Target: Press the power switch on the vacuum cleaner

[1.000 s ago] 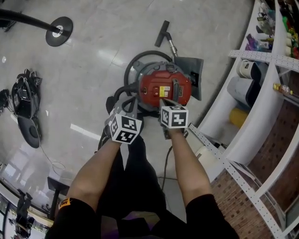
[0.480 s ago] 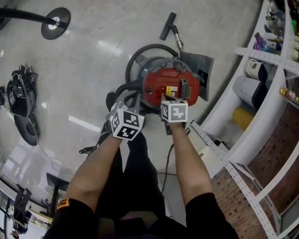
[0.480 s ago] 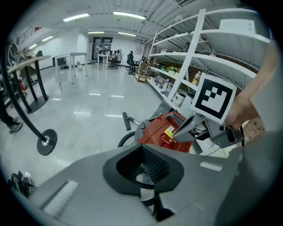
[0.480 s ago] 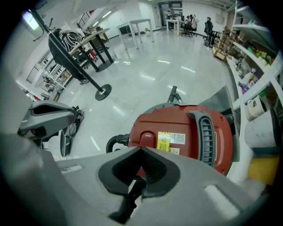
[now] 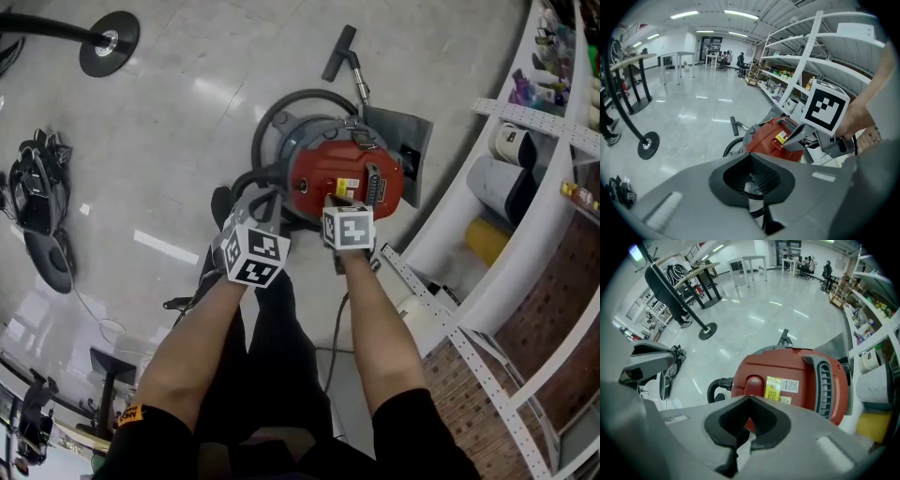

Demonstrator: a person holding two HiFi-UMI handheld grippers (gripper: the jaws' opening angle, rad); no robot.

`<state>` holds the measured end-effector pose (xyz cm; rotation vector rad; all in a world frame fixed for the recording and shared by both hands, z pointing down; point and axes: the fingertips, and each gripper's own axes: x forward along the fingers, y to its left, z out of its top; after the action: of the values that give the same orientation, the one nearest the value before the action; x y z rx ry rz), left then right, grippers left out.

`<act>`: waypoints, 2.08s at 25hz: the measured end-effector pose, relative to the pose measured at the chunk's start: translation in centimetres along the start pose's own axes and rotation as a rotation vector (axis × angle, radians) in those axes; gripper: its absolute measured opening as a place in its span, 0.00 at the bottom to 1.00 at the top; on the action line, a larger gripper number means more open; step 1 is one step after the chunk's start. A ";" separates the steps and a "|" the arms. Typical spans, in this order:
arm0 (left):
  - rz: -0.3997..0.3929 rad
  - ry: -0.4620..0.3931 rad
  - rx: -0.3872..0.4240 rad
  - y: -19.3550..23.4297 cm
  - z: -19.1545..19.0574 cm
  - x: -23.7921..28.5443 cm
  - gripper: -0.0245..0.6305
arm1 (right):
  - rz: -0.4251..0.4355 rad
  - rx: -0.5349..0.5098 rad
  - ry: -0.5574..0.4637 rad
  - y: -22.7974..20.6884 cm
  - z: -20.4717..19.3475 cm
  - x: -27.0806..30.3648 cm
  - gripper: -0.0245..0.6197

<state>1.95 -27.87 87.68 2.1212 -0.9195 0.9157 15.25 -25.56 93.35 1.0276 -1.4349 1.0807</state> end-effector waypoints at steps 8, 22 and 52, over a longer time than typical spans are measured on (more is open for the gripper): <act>-0.008 0.009 0.017 -0.4 -0.3 0.2 0.06 | -0.013 -0.011 0.014 -0.2 -0.9 0.9 0.03; -0.005 -0.056 -0.012 -2.7 4.1 -4.0 0.06 | 0.040 0.041 -0.119 1.2 -0.7 -6.0 0.03; 0.033 -0.461 -0.112 -9.6 17.0 -27.2 0.06 | 0.077 -0.129 -0.793 8.3 3.7 -38.7 0.03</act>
<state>1.34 -26.32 54.31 2.2648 -1.2010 0.3780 10.80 -25.32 53.82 1.3927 -2.1491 0.6261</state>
